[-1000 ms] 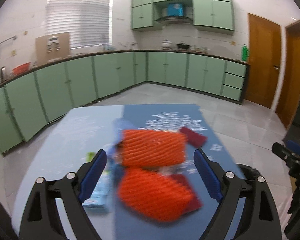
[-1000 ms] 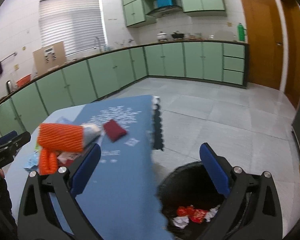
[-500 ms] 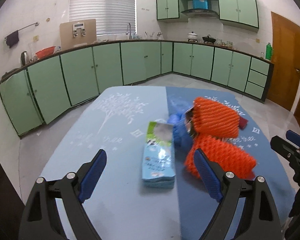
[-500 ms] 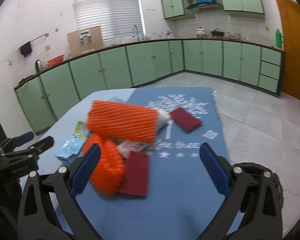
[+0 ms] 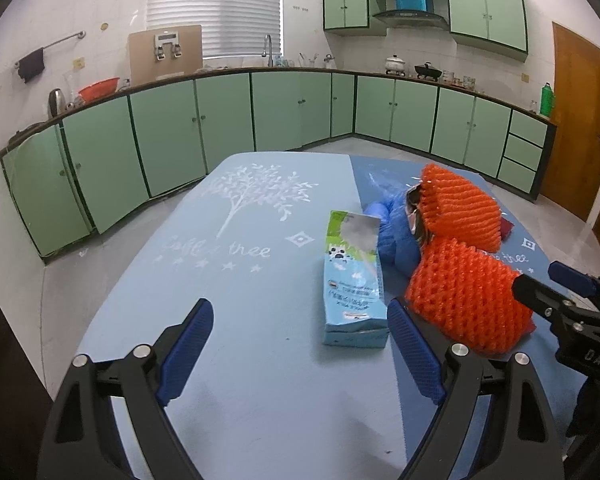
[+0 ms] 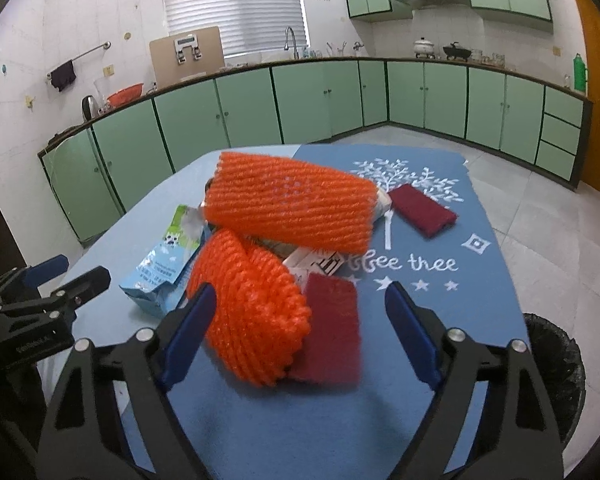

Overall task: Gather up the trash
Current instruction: 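Move both tools back over the table toward the remaining trash, then grasp the milk carton with the left tool while the right tool grasps an orange foam net, then carry the milk carton and orange net over the bin and release both, then move both tools back over the table toward the remaining trash, then grasp another orange foam net with the right tool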

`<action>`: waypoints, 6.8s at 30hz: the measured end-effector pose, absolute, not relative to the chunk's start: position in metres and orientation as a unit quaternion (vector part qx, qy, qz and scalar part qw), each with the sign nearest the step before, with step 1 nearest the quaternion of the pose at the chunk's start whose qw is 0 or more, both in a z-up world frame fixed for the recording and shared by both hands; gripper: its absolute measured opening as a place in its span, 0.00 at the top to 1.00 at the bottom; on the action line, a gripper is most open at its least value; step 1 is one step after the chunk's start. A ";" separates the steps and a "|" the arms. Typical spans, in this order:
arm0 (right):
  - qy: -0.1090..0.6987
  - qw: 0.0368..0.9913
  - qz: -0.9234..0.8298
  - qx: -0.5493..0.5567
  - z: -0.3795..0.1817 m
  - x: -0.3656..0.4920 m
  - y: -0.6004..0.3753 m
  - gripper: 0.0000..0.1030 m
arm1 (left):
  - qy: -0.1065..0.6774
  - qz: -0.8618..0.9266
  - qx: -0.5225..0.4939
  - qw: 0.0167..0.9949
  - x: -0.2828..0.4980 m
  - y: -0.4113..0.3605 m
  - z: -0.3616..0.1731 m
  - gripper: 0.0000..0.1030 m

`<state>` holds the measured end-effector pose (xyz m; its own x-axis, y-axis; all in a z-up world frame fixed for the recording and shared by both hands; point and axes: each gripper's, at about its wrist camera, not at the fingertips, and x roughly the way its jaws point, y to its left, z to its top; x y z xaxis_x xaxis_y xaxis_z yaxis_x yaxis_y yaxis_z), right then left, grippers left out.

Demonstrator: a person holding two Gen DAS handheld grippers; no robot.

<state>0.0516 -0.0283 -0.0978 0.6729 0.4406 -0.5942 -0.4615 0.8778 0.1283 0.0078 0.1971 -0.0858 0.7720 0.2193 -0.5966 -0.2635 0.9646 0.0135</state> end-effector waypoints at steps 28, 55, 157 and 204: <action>0.343 0.888 0.306 -0.004 -0.101 0.055 -0.034 0.77 | 0.363 0.095 -0.041 0.926 0.053 0.178 -0.109 0.21; 0.293 0.894 0.338 -0.015 -0.058 0.039 -0.030 0.77 | 0.330 0.095 -0.063 0.937 0.020 0.174 -0.065 0.56; 0.306 0.949 0.016 0.077 -0.094 0.075 -0.290 0.10 | 0.336 -0.089 0.008 0.938 0.111 -0.008 -0.071 0.30; 0.344 0.904 0.251 -0.023 -0.099 0.140 -0.037 0.10 | 0.342 0.110 -0.045 0.932 0.089 0.191 -0.099 0.30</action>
<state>0.1404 -0.0373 -0.0989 0.6367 0.4385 -0.6343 -0.4708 0.8725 0.1305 0.0895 0.1911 -0.0991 0.7412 0.1744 -0.6482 -0.2356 0.9718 -0.0080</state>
